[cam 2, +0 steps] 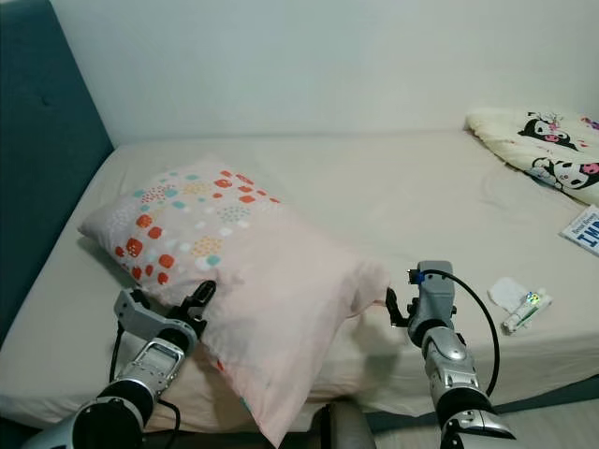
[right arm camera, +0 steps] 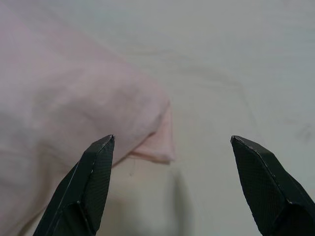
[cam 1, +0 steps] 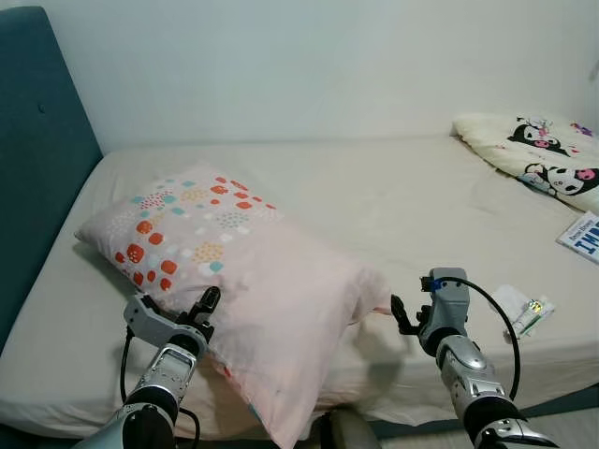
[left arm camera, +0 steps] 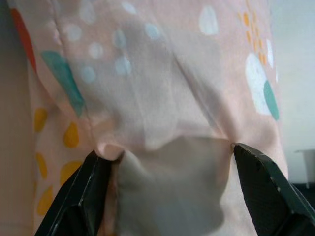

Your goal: Clean up the room

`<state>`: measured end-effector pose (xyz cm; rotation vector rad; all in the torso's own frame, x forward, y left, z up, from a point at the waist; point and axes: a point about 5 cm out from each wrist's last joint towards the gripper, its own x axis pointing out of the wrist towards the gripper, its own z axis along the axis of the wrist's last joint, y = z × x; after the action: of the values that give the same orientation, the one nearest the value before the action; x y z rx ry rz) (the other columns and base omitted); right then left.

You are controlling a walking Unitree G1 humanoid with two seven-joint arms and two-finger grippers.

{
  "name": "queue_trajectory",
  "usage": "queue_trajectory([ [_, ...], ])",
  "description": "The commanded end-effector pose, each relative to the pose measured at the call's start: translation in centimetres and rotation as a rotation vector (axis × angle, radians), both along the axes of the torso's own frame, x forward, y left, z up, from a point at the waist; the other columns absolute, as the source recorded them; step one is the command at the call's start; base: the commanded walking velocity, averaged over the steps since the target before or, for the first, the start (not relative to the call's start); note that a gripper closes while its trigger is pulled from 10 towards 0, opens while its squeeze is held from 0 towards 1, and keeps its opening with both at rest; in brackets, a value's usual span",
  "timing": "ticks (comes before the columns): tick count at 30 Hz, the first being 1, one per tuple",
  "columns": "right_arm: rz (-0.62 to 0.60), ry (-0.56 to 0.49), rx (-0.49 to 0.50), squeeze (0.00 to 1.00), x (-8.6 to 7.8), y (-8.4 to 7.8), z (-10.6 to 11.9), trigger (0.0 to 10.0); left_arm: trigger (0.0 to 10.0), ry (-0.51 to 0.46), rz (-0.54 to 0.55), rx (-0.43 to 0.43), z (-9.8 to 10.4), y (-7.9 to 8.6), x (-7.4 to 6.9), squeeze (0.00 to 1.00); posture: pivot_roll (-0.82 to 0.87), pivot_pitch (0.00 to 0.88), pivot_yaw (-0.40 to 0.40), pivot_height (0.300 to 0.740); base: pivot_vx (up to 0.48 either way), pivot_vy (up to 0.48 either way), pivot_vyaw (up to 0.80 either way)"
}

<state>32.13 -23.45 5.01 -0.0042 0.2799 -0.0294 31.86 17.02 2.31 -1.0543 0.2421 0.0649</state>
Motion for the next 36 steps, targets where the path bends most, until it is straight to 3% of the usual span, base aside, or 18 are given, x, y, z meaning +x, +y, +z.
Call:
queue_trajectory([
  [1, -0.01, -0.015, 0.008, 0.0, 0.0, -0.1, 0.1, 10.0, 10.0, -0.017, -0.072, -0.015, 0.3, -1.9, 0.4, 0.0, -0.23, 0.0, -0.004, 0.595, 0.0, 0.0, 0.0],
  [7, -0.033, -0.031, 0.007, 0.0, 0.0, -0.7, 0.5, 10.0, 10.0, -0.034, -0.203, 0.133, 1.3, -4.3, 1.2, 0.0, -0.23, 0.0, 0.001, 0.595, 0.0, 0.0, 0.0],
  [8, -0.039, -0.034, 0.007, 0.0, -0.1, -0.9, 0.5, 10.0, 4.0, -0.037, -0.219, 0.155, 1.6, -4.6, 1.5, 0.0, -0.23, 0.0, 0.001, 0.595, 0.0, 0.0, 0.0],
  [9, -0.042, -0.036, 0.007, 0.0, -0.1, -1.0, 0.6, 10.0, 4.0, -0.039, -0.228, 0.169, 1.8, -4.8, 1.7, 0.0, -0.23, 0.0, 0.001, 0.595, 0.0, 0.0, 0.0],
  [10, -0.05, -0.042, 0.008, 0.0, -0.1, -1.2, 0.7, 10.0, 0.0, -0.058, -0.255, 0.165, 2.4, -5.6, 2.1, 0.0, -0.24, 0.0, 0.005, 0.595, 0.0, 0.0, 0.0],
  [19, -0.063, -0.056, 0.004, 0.0, -0.2, -1.3, 0.9, 10.0, 0.0, -0.102, -0.327, 0.189, 3.5, -7.6, 2.6, 0.0, -0.24, 0.0, 0.012, 0.595, 0.0, 0.0, 0.0],
  [24, -0.075, -0.066, 0.001, 0.0, -0.2, -1.6, 1.1, 10.0, 0.0, -0.128, -0.373, 0.298, 4.6, -7.7, 3.4, 0.0, -0.25, 0.0, 0.017, 0.595, 0.0, 0.0, 0.0],
  [26, -0.083, -0.073, 0.001, 0.0, -0.3, -1.7, 1.2, 10.0, 0.0, -0.134, -0.371, 0.514, 6.2, -6.1, 4.7, 0.0, -0.24, 0.0, 0.024, 0.595, 0.0, 0.0, 0.0],
  [27, -0.083, -0.073, 0.001, 0.0, -0.3, -1.7, 1.2, 10.0, 0.0, -0.134, -0.371, 0.514, 6.2, -6.1, 4.7, 0.0, -0.24, 0.0, 0.024, 0.595, 0.0, 0.0, 0.0],
  [28, -0.088, -0.079, 0.001, 0.0, -0.3, -1.7, 1.2, 10.0, 0.0, -0.145, -0.296, 0.72, 9.1, -3.2, 6.6, 0.0, -0.24, 0.0, 0.026, 0.595, 0.0, 0.0, 0.0],
  [32, -0.09, -0.081, 0.001, 0.0, -0.3, -1.7, 1.2, 10.0, 0.0, -0.149, -0.268, 0.77, 10.1, -2.4, 7.1, 0.0, -0.24, 0.0, 0.026, 0.595, 0.0, 0.0, 0.0],
  [33, -0.094, -0.084, 0.002, 0.0, -0.4, -1.7, 1.2, 10.0, 0.0, -0.169, -0.247, 0.893, 12.1, -1.1, 7.9, 0.0, -0.24, 0.0, 0.034, 0.595, 0.0, 0.0, 0.0],
  [34, -0.094, -0.084, 0.002, 0.0, -0.4, -1.7, 1.2, 10.0, 0.0, -0.169, -0.247, 0.893, 12.1, -1.1, 7.9, 0.0, -0.24, 0.0, 0.034, 0.595, 0.0, 0.0, 0.0],
  [36, -0.105, -0.092, 0.003, 0.0, -0.6, -1.9, 1.3, 10.0, 0.0, -0.181, -0.155, 1.171, 16.7, 2.2, 9.2, 0.0, -0.24, 0.0, 0.036, 0.595, 0.0, 0.0, 0.0],
])
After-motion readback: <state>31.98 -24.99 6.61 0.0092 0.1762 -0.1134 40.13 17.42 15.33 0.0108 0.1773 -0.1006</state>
